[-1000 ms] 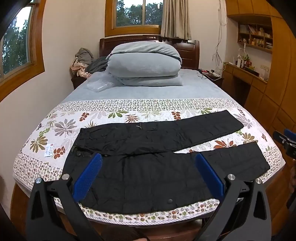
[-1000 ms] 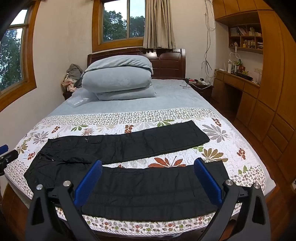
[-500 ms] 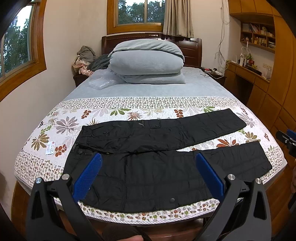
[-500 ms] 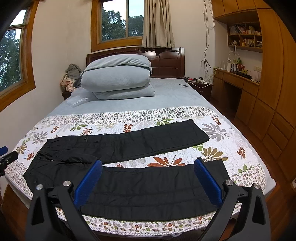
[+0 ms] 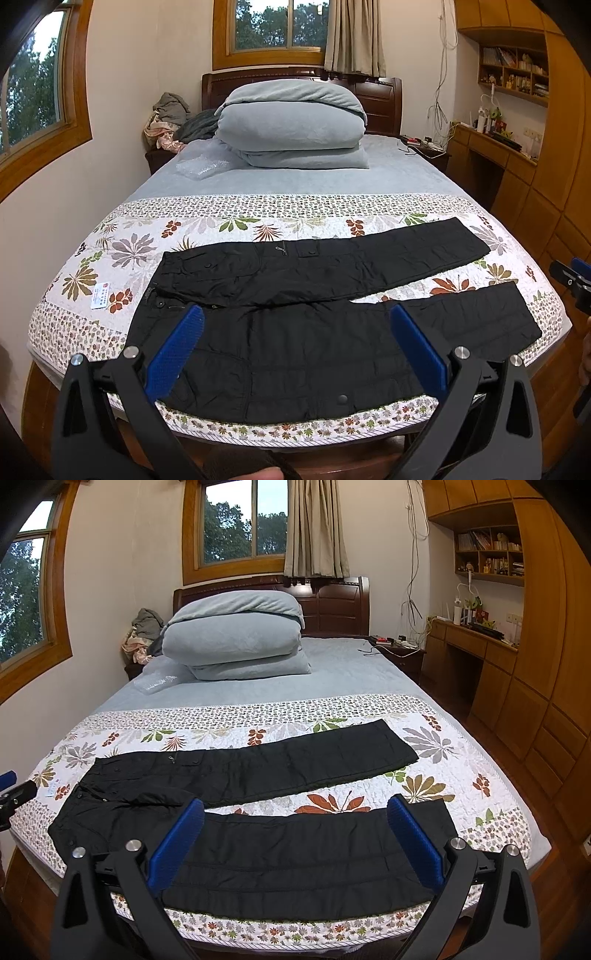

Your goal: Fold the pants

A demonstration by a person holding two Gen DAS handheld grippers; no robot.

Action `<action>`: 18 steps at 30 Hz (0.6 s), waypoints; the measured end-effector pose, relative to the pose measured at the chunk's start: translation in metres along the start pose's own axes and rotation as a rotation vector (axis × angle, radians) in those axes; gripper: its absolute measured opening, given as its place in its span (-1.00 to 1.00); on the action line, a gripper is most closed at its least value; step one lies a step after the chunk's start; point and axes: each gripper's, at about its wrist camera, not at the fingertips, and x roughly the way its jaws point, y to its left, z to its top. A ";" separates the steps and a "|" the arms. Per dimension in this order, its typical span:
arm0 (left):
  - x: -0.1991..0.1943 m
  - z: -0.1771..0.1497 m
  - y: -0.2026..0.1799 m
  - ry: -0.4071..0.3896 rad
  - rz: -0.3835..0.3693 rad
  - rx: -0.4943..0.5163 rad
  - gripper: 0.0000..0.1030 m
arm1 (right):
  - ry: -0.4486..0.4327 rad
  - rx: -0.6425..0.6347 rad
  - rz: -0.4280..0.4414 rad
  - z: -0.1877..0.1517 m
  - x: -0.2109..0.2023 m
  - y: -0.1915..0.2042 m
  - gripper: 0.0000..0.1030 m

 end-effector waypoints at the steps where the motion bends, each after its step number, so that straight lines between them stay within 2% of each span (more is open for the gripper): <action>1: 0.000 0.000 0.000 0.000 0.000 0.000 0.96 | 0.000 0.000 0.000 0.000 0.000 0.000 0.94; 18: 0.000 0.000 0.000 0.002 0.001 0.000 0.96 | 0.000 0.001 0.000 0.000 0.000 -0.001 0.94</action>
